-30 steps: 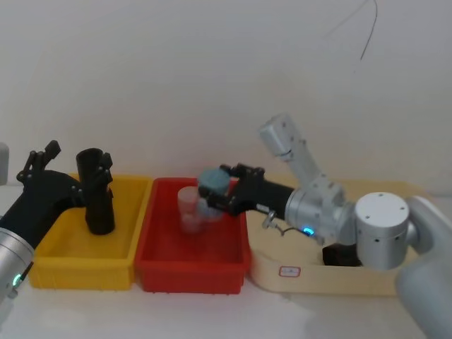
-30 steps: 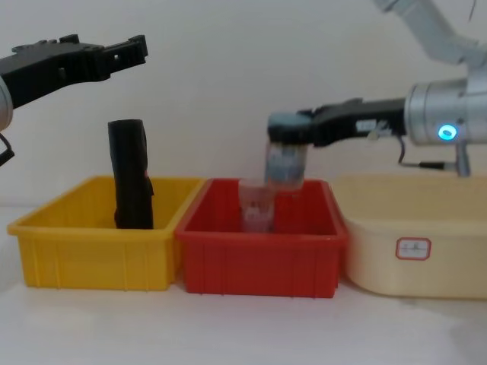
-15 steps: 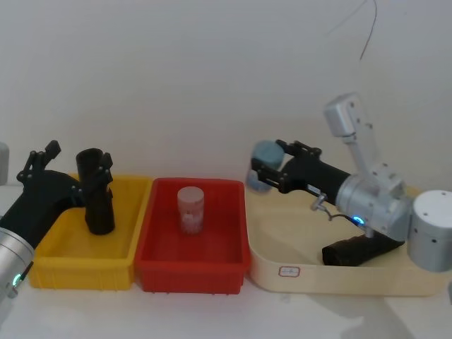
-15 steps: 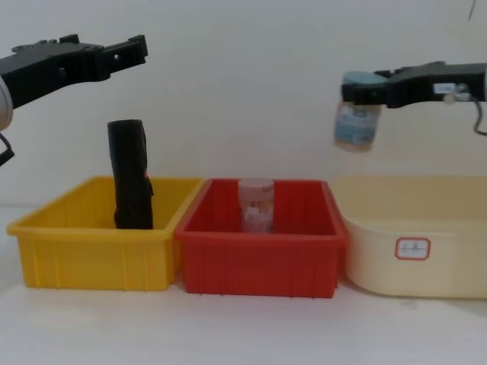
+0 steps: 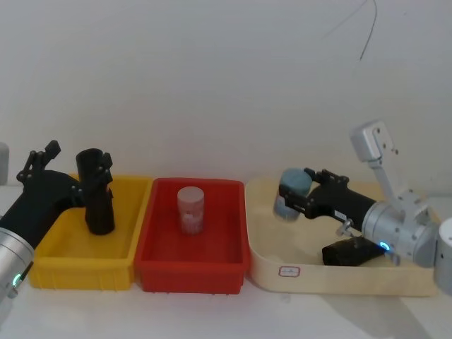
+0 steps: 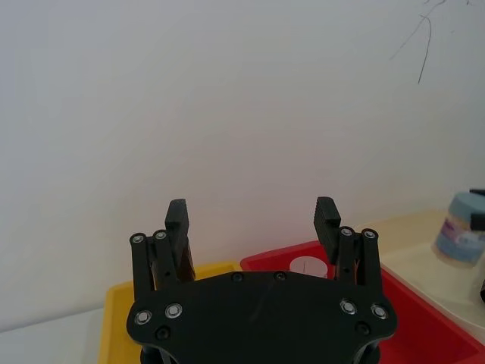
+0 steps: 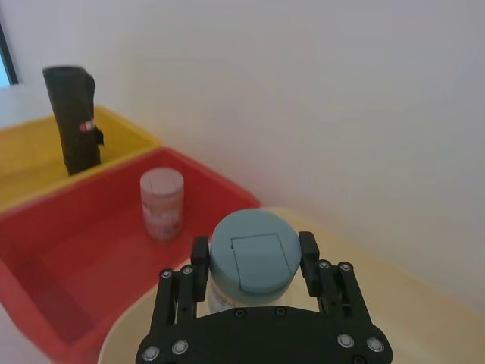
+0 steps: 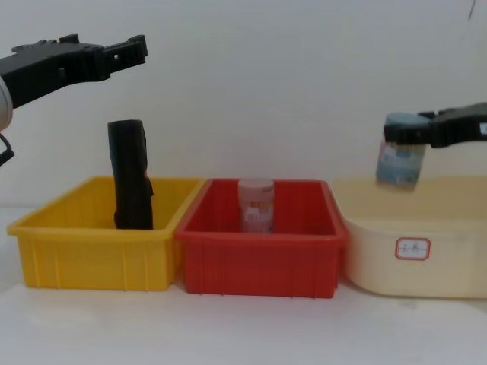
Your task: Pick up the garbage bag with the one hand and transfer it to the other hand.
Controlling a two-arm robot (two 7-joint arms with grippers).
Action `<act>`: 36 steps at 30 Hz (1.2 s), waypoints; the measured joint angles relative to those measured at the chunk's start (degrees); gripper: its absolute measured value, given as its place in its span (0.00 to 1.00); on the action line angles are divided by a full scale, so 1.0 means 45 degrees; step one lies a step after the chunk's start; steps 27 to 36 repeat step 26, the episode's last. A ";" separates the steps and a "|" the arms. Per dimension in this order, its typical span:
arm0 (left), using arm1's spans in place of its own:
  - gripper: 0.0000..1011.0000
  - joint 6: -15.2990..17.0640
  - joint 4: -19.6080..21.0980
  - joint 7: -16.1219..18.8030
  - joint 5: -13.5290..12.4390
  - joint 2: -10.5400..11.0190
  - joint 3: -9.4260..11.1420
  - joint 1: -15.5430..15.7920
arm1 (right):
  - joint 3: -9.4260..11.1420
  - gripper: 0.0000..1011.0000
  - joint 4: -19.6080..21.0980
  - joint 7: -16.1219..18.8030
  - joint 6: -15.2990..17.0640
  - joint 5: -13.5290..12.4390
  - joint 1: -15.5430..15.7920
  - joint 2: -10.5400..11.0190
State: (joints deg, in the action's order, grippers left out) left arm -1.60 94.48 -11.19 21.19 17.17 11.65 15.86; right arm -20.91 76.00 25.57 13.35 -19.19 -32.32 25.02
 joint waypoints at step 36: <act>0.99 0.0000 0.0000 0.0000 0.0000 0.0000 0.0000 0.0000 | 0.0640 0.99 0.1502 -0.0056 -0.0650 -0.0618 0.1411 0.0694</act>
